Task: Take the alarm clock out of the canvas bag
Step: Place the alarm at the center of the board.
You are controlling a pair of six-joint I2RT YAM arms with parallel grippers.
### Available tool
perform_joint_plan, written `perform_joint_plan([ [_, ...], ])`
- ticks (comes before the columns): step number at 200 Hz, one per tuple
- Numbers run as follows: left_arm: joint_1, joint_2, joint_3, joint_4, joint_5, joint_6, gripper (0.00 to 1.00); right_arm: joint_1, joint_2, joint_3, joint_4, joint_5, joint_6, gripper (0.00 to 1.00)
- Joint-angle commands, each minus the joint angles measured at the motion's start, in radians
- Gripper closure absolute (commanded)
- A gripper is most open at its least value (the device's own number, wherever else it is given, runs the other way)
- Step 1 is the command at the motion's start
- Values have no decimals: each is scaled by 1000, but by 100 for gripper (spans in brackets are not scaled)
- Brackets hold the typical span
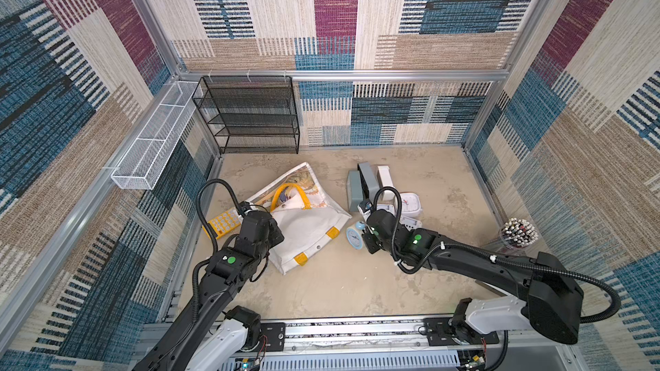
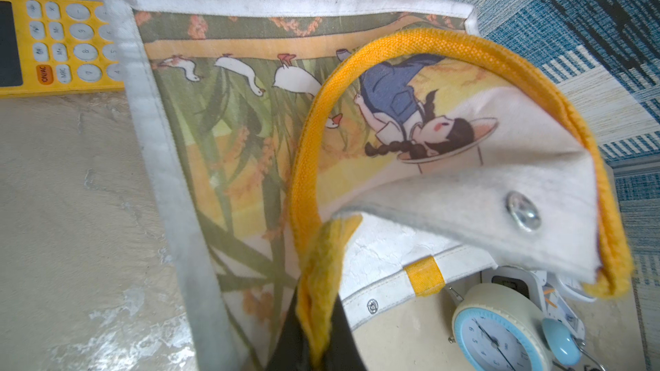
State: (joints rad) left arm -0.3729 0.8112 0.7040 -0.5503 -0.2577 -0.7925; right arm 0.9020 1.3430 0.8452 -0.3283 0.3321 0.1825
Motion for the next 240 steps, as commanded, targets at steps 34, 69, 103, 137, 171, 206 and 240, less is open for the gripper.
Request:
perform_joint_plan([
  [34,2,-10,30,-40,-61,3,100,-5,-5,-2,-39,-44,22,97],
  [69,2,-2,41,-30,-63,4,100,-19,15,4,-45,-55,20,96],
  [103,3,-1,51,-31,-68,5,100,-48,51,33,-52,-66,25,96],
  [137,2,-26,41,-36,-85,-1,100,-67,67,92,-105,-75,29,93],
  [171,2,-28,29,-29,-79,-6,100,-69,51,114,-134,-118,44,91],
  [206,2,-17,32,-19,-66,-3,100,-72,84,107,-119,-129,47,91],
  [240,2,-24,28,-24,-66,-5,100,-79,104,118,-122,-123,54,90],
])
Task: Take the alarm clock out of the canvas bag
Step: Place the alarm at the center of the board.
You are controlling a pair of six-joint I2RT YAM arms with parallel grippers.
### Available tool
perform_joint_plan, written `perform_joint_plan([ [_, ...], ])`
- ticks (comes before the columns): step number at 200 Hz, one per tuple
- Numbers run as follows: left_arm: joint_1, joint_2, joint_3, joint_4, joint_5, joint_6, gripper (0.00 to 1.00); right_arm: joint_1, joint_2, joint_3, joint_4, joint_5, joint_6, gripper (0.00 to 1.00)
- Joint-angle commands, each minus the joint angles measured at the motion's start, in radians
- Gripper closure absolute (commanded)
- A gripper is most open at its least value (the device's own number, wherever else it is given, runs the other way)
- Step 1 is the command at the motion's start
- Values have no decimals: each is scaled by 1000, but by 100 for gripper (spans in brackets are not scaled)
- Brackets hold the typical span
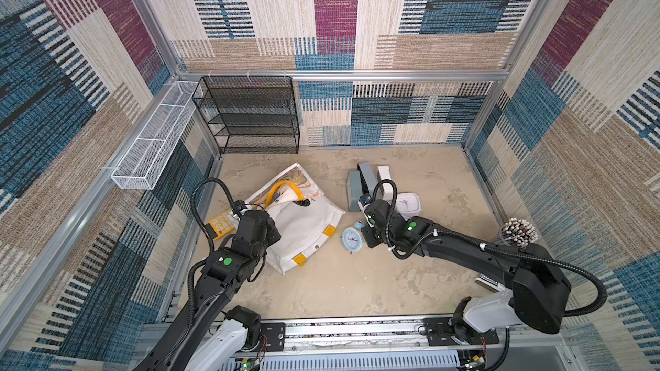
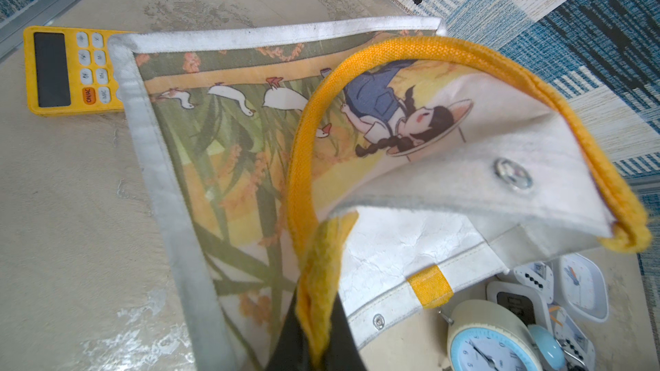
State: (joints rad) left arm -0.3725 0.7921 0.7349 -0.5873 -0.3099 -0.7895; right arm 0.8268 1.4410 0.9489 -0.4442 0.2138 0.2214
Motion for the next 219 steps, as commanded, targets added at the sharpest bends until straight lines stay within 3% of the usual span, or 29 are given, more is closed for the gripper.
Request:
perform_joint_plan([
  [1,1,-5,-3,13,-14,-8,100,-4,6,15,-7,-5,15,90],
  [144,2,3,-13,26,-3,-14,100,-9,6,43,-39,34,21,86],
  [167,1,2,-9,24,-7,-11,100,-9,-1,48,-36,42,28,79],
  [192,1,6,-13,27,-3,-14,100,-9,-30,53,-33,45,39,56],
  [219,2,6,-13,29,0,-15,100,-9,-62,57,-31,48,43,52],
])
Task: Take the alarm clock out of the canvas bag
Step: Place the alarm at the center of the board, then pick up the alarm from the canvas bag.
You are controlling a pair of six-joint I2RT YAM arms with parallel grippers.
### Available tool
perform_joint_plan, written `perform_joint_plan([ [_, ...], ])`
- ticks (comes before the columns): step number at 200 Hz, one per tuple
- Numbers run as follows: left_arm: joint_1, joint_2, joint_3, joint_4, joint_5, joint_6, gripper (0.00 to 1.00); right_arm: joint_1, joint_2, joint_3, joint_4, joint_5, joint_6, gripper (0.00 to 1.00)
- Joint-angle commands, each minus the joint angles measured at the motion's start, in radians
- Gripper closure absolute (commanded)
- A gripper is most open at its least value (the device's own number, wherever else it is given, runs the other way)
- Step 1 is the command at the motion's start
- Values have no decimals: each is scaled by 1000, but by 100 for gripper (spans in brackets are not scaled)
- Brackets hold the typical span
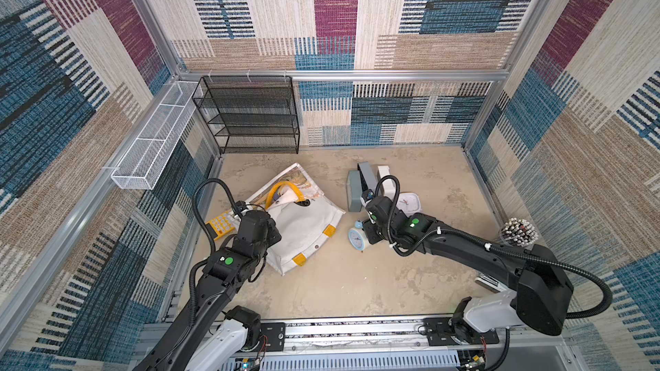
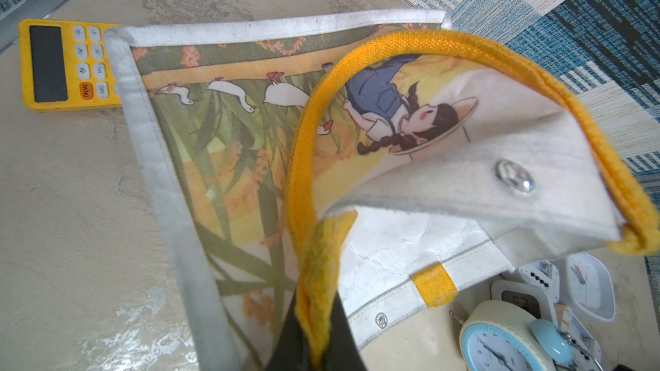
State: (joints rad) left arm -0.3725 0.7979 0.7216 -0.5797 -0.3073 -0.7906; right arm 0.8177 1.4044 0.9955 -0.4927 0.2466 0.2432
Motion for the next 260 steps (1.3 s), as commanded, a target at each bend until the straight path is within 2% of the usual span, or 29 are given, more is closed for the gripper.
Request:
perform_joint_plan([
  [1,2,0,0,22,-3,-14,100,0,-27,11,17,16,22,52],
  [37,1,0,5,21,-4,-11,100,0,-57,10,36,5,22,41],
  [85,2,3,6,21,-3,-13,100,1,-106,-39,154,-34,4,32],
  [135,3,2,10,27,7,-16,100,30,-167,-115,277,-36,10,31],
  [171,2,1,11,31,15,-17,100,105,-183,-144,342,18,-8,30],
  [260,2,3,29,35,26,-19,100,266,-54,-134,521,99,-102,28],
])
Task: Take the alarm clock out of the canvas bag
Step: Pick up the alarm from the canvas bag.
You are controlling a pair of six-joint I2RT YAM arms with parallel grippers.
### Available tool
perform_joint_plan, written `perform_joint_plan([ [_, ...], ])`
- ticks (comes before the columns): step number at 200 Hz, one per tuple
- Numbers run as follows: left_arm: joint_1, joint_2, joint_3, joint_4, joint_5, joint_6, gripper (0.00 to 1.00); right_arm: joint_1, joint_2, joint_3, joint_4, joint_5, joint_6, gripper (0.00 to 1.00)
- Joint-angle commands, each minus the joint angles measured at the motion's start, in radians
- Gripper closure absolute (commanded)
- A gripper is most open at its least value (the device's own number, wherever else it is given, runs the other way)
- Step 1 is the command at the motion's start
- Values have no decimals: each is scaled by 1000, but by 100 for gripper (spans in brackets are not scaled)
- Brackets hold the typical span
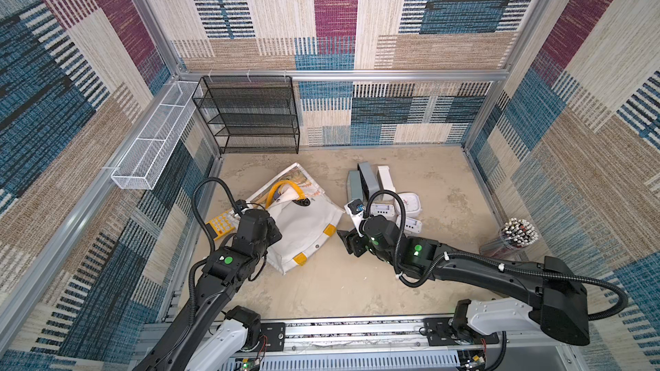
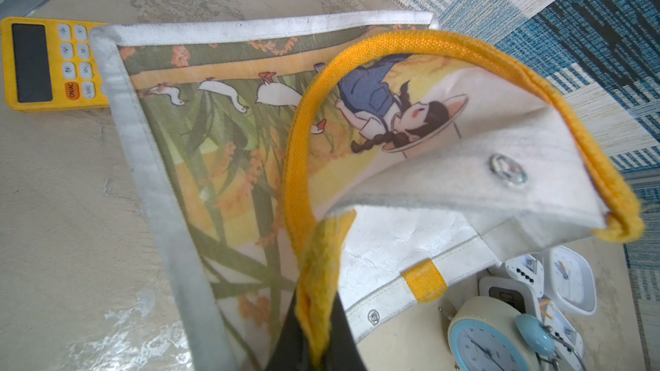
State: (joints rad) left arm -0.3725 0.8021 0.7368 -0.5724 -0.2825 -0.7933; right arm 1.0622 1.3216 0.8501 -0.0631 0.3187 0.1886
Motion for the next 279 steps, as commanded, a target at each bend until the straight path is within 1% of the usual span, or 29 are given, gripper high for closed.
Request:
perform_joint_plan([
  [1,2,-1,13,29,1,-17,100,21,31,12,93,27,-48,28],
  [50,2,-3,18,33,9,-15,100,49,127,42,138,56,-85,26],
  [81,1,-1,27,34,13,-13,100,53,171,46,197,50,-107,26],
  [140,2,-2,41,32,25,-9,100,53,289,88,258,37,-169,29],
  [173,1,-1,44,33,31,-7,100,54,372,145,281,42,-221,31],
  [200,2,0,43,34,33,-5,100,54,465,218,299,56,-293,31],
  [234,2,2,44,33,41,-1,100,41,574,308,314,68,-364,27],
  [260,1,5,46,33,52,3,100,10,625,340,345,58,-378,25],
  [279,1,9,50,35,62,3,100,-2,659,365,371,67,-416,24],
])
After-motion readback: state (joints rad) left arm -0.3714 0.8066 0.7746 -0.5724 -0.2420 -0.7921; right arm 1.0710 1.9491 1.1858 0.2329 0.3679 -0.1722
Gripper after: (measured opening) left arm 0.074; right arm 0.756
